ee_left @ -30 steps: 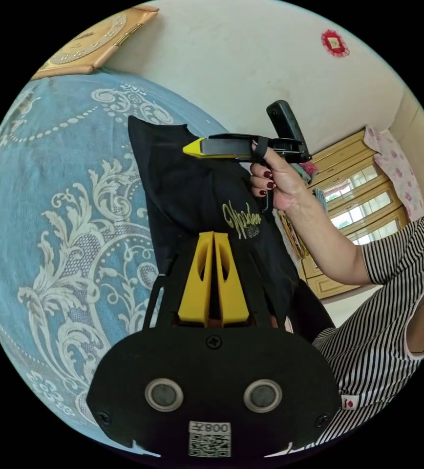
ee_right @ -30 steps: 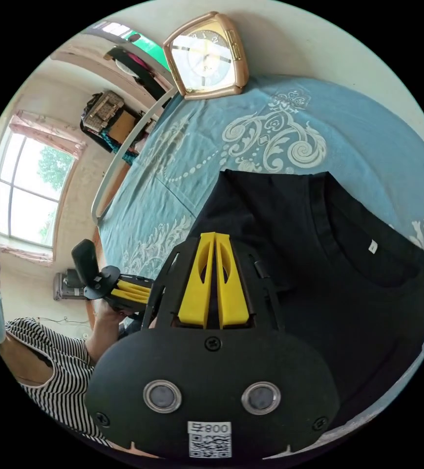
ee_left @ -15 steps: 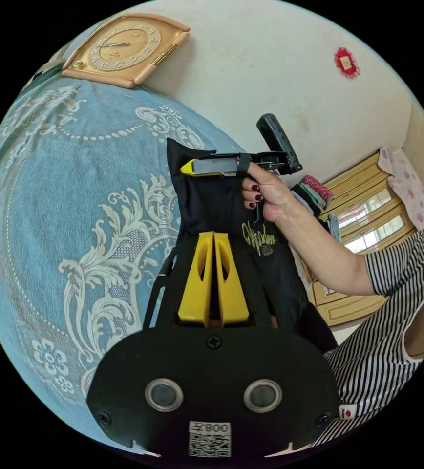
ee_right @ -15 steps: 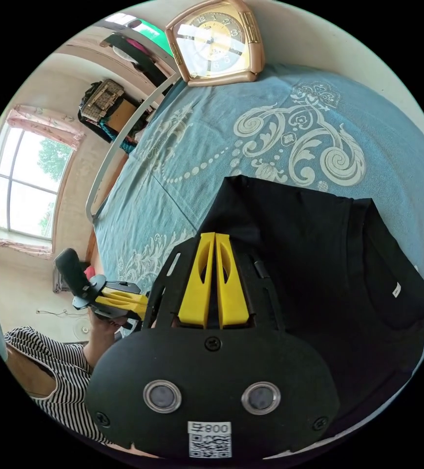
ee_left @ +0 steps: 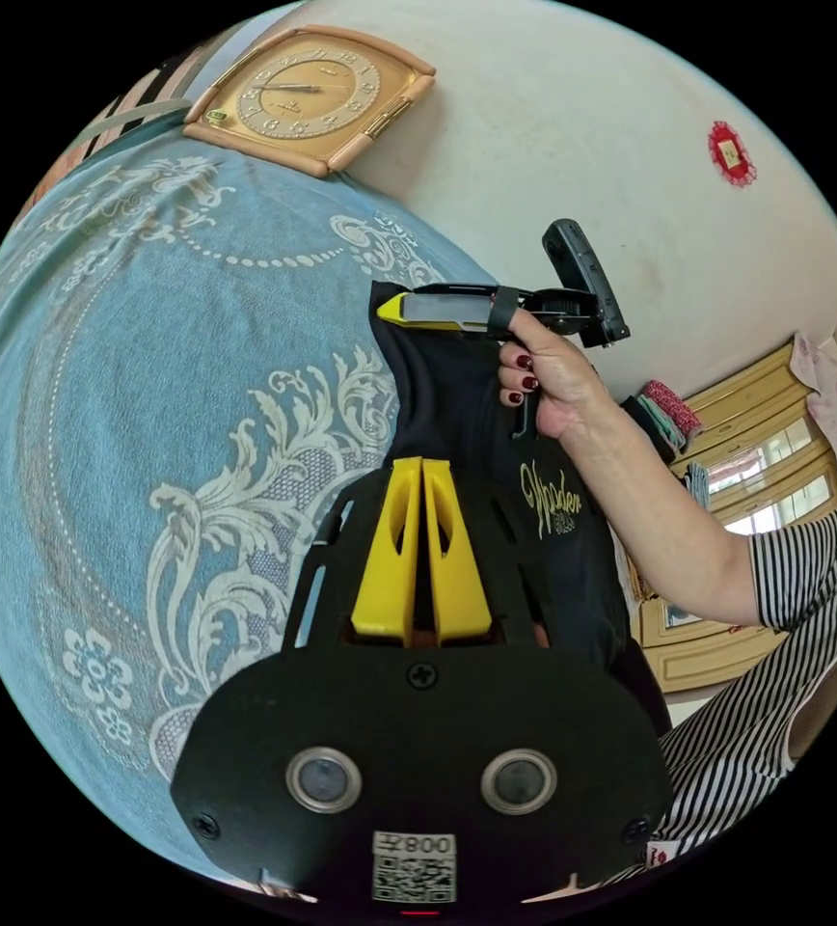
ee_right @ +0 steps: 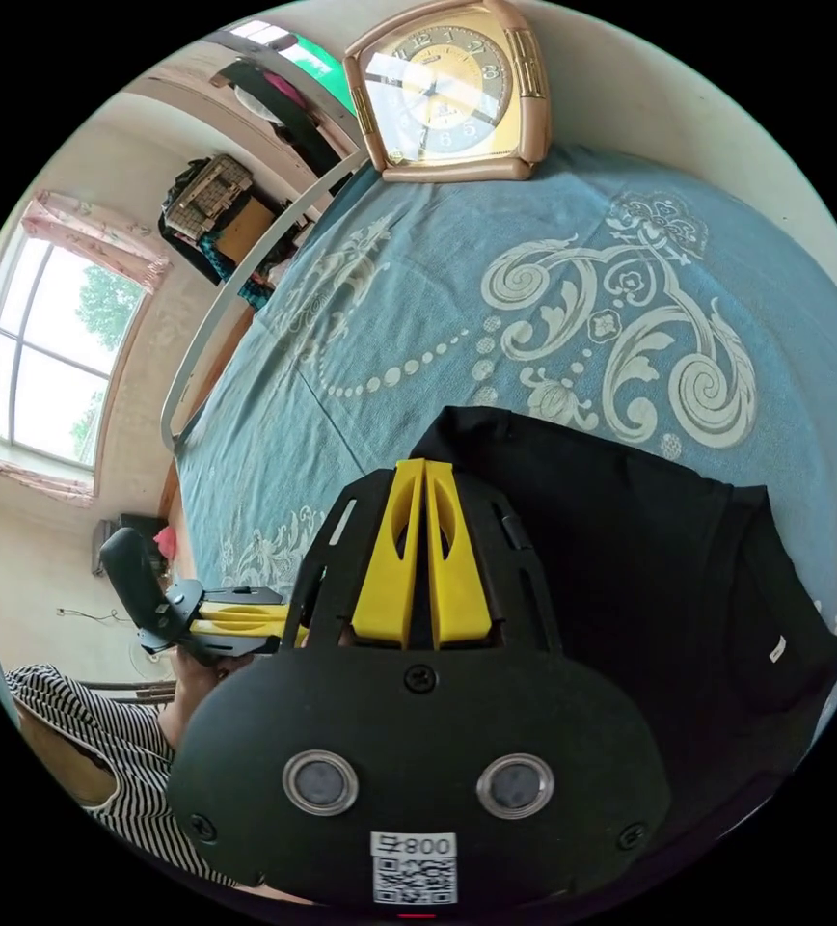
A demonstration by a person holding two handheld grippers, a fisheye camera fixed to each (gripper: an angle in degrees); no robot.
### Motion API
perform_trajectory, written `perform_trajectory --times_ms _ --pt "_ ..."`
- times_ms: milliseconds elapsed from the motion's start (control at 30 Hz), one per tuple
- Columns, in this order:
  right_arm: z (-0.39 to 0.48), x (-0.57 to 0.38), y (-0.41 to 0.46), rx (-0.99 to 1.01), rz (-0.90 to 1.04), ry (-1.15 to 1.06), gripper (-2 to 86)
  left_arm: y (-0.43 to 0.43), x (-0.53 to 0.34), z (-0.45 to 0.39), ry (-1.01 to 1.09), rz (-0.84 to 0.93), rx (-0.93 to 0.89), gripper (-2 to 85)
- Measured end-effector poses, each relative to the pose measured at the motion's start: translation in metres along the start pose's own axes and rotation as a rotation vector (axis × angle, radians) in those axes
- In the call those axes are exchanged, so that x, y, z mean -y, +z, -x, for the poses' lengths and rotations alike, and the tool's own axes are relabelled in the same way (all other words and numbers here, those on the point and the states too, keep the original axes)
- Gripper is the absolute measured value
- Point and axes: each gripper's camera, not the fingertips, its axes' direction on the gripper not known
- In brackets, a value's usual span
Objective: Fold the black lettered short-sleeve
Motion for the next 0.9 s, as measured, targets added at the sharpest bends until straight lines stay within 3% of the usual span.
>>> perform_trajectory --times_ms 200,467,900 --pt "0.007 -0.014 -0.029 0.031 -0.073 0.004 0.0 -0.007 -0.001 0.009 0.007 -0.027 -0.119 0.0" --pt "0.017 -0.019 -0.026 -0.006 -0.039 -0.007 0.0 -0.006 0.002 0.003 0.043 0.055 -0.005 0.1" --pt "0.056 -0.049 -0.067 0.014 -0.089 -0.069 0.0 -0.03 -0.001 0.016 0.014 -0.02 -0.132 0.1"
